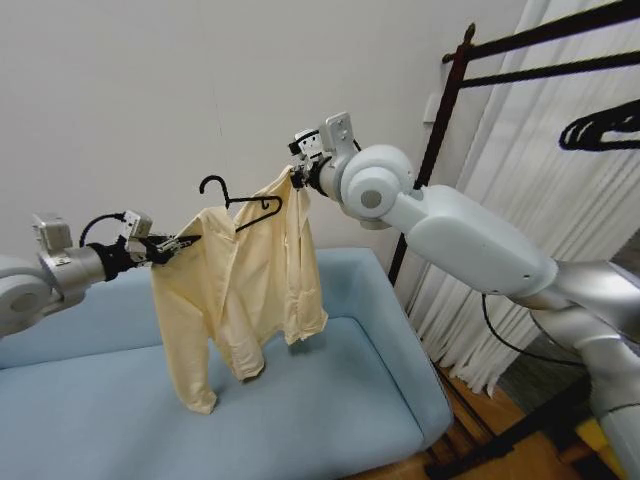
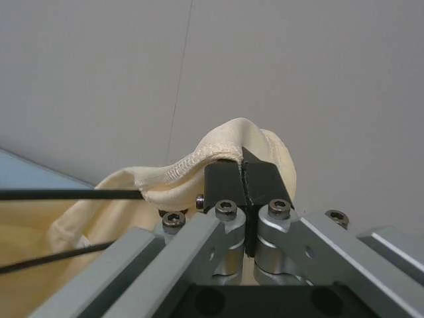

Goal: Pick up the clothes from the sofa and hang them on the clothes hanger.

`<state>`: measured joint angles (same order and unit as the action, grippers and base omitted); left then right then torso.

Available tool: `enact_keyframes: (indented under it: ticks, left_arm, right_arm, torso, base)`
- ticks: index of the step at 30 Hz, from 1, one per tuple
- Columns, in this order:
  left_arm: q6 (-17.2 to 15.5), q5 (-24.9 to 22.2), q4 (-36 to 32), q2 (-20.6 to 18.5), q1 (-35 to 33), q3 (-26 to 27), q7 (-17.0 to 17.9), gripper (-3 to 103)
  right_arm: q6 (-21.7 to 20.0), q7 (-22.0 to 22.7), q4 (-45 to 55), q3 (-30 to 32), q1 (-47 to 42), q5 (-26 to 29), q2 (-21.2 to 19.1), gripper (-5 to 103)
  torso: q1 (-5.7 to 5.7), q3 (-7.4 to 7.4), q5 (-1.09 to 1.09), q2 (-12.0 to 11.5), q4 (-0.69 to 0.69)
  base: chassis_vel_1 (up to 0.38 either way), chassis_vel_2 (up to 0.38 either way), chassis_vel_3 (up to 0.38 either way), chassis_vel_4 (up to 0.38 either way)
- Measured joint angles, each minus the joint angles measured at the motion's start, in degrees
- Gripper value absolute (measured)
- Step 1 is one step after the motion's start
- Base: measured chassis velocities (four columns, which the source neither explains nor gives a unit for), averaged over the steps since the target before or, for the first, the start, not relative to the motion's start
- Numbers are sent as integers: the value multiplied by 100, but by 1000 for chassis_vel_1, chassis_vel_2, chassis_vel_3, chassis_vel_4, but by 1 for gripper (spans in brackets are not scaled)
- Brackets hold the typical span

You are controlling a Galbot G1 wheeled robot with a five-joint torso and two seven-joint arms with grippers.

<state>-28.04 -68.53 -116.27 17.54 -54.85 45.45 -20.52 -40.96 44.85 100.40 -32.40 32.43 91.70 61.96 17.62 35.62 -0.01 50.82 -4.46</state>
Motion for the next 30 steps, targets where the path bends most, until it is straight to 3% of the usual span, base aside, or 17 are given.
enact_keyframes:
  ticks: [13, 30]
  left_arm:
    - [94, -110, -167, 30, -97, 101, -560, 2]
    - [88, -57, -93, 187, -49, -61, -365, 2]
  right_arm:
    - [20, -262, -537, -12, 367, -208, 221, 0]
    - [-34, 224, 21, -109, 615, 711, 228, 0]
  torso:
    - [1, 0, 1, 0, 0]
    - [0, 0, 1, 0, 0]
  base:
    - [0, 0, 0, 0]
    - [0, 0, 0, 0]
